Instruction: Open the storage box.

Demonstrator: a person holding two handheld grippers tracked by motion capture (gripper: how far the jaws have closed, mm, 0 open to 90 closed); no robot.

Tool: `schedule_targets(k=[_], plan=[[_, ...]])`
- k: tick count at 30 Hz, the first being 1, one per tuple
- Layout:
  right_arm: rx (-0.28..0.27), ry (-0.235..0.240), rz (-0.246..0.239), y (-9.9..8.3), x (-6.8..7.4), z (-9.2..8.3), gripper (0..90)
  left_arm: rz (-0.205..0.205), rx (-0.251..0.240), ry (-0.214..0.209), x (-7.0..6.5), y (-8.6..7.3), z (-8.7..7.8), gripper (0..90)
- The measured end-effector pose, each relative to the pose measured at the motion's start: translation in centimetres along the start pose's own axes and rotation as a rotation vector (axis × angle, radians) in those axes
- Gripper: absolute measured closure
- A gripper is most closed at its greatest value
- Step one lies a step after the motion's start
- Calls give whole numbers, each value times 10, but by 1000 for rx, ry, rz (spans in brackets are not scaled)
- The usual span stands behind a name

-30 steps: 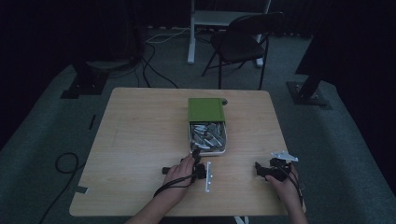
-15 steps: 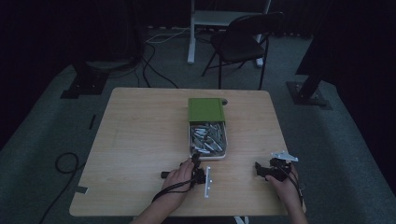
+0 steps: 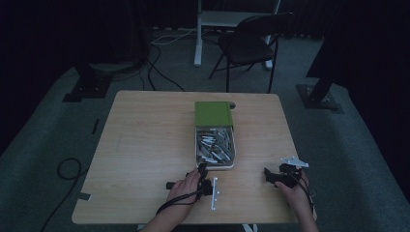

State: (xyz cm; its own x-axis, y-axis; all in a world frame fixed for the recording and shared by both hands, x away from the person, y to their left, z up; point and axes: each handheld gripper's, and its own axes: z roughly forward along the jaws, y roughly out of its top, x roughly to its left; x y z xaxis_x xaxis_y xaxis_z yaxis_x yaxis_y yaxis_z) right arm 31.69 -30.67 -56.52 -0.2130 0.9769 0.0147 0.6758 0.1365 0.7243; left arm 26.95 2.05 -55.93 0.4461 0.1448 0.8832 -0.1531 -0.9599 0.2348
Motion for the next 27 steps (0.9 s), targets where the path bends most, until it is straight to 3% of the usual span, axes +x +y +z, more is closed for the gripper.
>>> schedule_targets(k=[6, 13, 14, 15, 16, 19, 20, 21, 22, 23, 24, 25, 26, 27], plan=[[-1, 0, 1, 0, 0, 0, 106, -17, -13, -4, -2, 0, -4, 694], [0, 1, 1, 0, 0, 0, 106, -80, -54, -40, 2, -3, -11, 667], [0, 1, 1, 0, 0, 0, 105, -109, -67, -64, 4, -4, -14, 661], [0, 1, 1, 0, 0, 0, 105, -109, -67, -64, 4, -4, -14, 650], [0, 0, 1, 0, 0, 0, 106, -170, -89, -92, 6, -6, -17, 640], [0, 0, 0, 0, 0, 0, 106, -195, -103, -104, 8, -8, -19, 637], [0, 0, 0, 0, 0, 0, 106, -236, -113, -123, 10, -10, -21, 637], [0, 0, 0, 0, 0, 0, 106, -236, -113, -123, 10, -10, -21, 631], [0, 0, 0, 0, 0, 0, 105, -276, -133, -142, 13, -12, -25, 627], [0, 0, 0, 0, 0, 0, 106, -276, -133, -142, 13, -12, -25, 627], [0, 0, 0, 0, 0, 0, 106, -308, -149, -157, 16, -15, -28, 626], [0, 0, 0, 0, 0, 0, 106, -308, -149, -157, 16, -15, -28, 627], [0, 0, 0, 0, 0, 0, 106, -352, -158, -174, 18, -18, -30, 626], [0, 0, 0, 0, 0, 0, 106, -352, -158, -174, 18, -18, -30, 627]])
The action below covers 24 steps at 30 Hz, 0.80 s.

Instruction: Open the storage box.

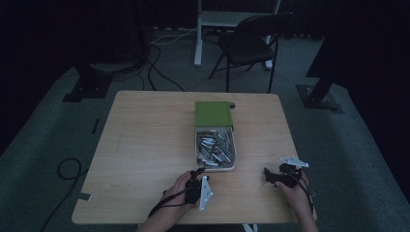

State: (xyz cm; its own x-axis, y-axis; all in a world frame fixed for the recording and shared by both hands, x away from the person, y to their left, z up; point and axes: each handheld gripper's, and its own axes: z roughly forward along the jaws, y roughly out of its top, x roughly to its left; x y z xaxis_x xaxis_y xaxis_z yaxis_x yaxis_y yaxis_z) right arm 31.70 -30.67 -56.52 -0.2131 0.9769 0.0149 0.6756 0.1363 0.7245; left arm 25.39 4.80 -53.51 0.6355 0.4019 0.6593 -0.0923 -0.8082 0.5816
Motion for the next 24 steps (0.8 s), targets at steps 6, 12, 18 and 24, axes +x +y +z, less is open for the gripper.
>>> schedule_targets(k=[6, 12, 18, 24], plan=[[0, 0, 0, 0, 0, 0, 106, -131, -25, -26, 15, -10, -11, 627], [0, 0, 0, 0, 0, 0, 106, -269, -48, -44, 31, -26, -18, 627], [0, 0, 0, 0, 0, 0, 106, -389, -43, -55, 45, -44, -20, 626], [0, 0, 0, 0, 0, 0, 105, -475, -26, -56, 52, -62, -21, 617]])
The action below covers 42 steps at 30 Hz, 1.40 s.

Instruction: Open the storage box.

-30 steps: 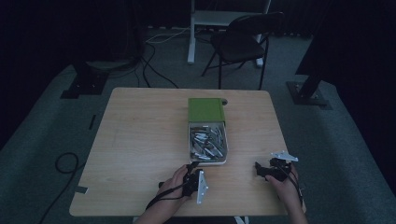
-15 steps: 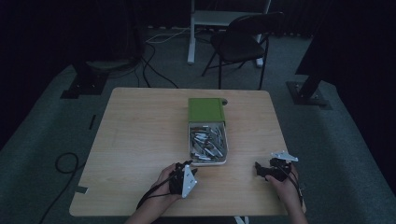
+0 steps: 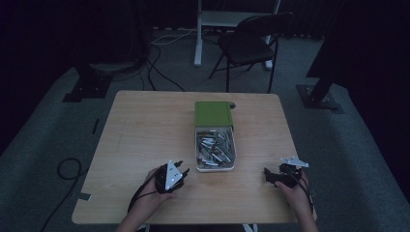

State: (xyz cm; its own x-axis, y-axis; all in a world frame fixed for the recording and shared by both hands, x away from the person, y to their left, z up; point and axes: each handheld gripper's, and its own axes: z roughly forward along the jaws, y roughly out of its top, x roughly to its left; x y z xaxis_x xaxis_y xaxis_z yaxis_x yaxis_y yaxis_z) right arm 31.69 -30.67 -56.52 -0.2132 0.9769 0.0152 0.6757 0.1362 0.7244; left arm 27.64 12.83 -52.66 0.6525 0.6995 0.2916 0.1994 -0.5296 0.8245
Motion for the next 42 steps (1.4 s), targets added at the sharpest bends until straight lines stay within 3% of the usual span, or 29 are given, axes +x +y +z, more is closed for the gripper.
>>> schedule_targets(k=[8, 19, 34, 39, 42], plan=[[0, 0, -1, 0, 0, 0, 106, -102, 13, 47, 22, -15, -8, 612], [0, 0, 0, 0, 0, 0, 105, -235, 31, 60, 46, -40, -22, 573], [0, 0, 0, 0, 0, 0, 105, -386, 33, 83, 72, -59, -35, 346], [0, 0, 0, 0, 0, 0, 105, -407, 44, 88, 78, -65, -39, 273], [0, 0, 0, 0, 0, 0, 105, -422, 79, 114, 84, -71, -43, 242]])
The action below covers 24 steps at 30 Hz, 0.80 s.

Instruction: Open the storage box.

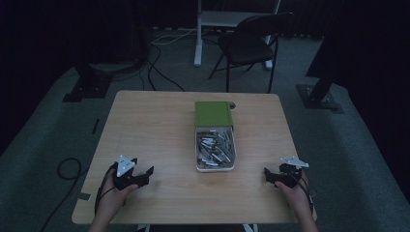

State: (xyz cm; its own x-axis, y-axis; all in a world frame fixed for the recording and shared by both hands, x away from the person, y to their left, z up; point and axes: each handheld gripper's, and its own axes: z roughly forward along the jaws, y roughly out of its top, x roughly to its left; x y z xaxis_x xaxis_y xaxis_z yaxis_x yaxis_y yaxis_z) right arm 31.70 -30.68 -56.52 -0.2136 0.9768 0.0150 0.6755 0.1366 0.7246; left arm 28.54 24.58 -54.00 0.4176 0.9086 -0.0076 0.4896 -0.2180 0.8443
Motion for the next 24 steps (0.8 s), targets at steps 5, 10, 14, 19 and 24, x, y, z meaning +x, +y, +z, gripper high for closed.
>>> schedule_targets(k=[5, 10, 14, 19, 24], plan=[[0, 0, 0, 0, 0, 0, 105, -18, 2, 28, 8, -2, -2, 191], [0, 0, 0, 0, 0, 0, 105, -17, 27, 51, 12, -6, -3, 122], [0, 0, 0, 0, 0, 0, 105, -78, 34, 67, 17, -9, -2, 94], [0, 0, 0, 0, 0, 0, 105, -94, 69, 108, 23, -11, -3, 94], [0, 0, 0, 0, 0, 0, 105, -120, 140, 145, 31, -19, -4, 94]])
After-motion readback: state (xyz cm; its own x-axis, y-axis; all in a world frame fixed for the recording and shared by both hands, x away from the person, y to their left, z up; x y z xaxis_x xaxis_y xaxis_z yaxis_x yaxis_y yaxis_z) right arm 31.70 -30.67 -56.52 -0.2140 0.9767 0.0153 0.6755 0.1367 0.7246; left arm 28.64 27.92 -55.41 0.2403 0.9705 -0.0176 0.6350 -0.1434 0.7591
